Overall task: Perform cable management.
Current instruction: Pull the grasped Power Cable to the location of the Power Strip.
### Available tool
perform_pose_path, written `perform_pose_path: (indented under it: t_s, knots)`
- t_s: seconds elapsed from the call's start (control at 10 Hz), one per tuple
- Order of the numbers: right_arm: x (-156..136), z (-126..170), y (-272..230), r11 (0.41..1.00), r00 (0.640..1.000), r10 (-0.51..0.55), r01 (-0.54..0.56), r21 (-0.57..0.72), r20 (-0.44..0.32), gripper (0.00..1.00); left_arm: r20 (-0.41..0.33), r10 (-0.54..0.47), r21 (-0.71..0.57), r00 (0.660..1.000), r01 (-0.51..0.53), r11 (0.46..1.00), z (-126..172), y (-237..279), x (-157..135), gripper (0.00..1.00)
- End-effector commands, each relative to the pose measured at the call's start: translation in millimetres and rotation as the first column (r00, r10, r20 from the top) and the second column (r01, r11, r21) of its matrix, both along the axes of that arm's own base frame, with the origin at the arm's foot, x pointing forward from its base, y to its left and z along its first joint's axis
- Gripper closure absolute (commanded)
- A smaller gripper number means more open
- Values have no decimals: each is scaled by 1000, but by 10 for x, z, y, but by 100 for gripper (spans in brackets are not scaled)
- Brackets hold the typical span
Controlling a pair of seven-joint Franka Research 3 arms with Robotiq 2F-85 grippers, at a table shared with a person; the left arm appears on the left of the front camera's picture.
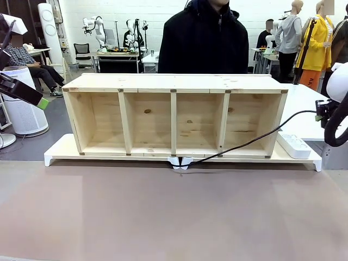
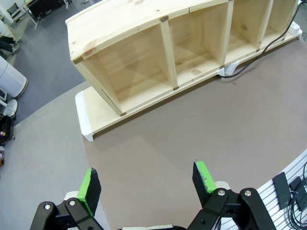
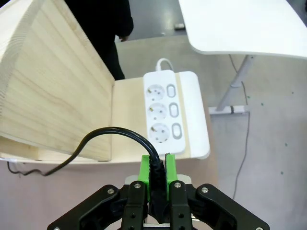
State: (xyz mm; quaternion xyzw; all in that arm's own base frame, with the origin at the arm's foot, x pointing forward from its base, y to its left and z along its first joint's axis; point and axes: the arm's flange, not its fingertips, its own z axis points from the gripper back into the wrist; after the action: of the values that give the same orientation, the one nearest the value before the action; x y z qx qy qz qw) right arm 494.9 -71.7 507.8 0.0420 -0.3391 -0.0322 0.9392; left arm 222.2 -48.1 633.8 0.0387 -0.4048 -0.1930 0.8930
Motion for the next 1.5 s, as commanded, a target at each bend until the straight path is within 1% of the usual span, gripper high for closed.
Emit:
perform_pose_path:
  t_s: [0.0,0.4,0.6,0.8,1.0,1.4]
  knots:
    - [145,-38,-74,998,999,51,-51,28,2,84,9,1,0,1000,-1,1000,7,-5,22,0]
    - [246,-178,-10,996,997,78,-78,32,-9,84,9,1,0,1000,-1,1000,7,-5,22,0]
    - [262,-157,-9,997,997,72,-72,20,-7,84,9,1,0,1000,-1,1000,7,-5,22,0]
    - [369,-54,-120,1000,1000,27,-27,0,1,84,9,1,0,1000,-1,1000,7,-5,22,0]
    - [474,45,-197,1000,1000,18,-18,-4,-1,84,9,1,0,1000,-1,1000,7,-5,22,0]
    - [623,-12,-153,999,999,46,-46,10,-8,84,9,1,0,1000,-1,1000,7,-5,22,0]
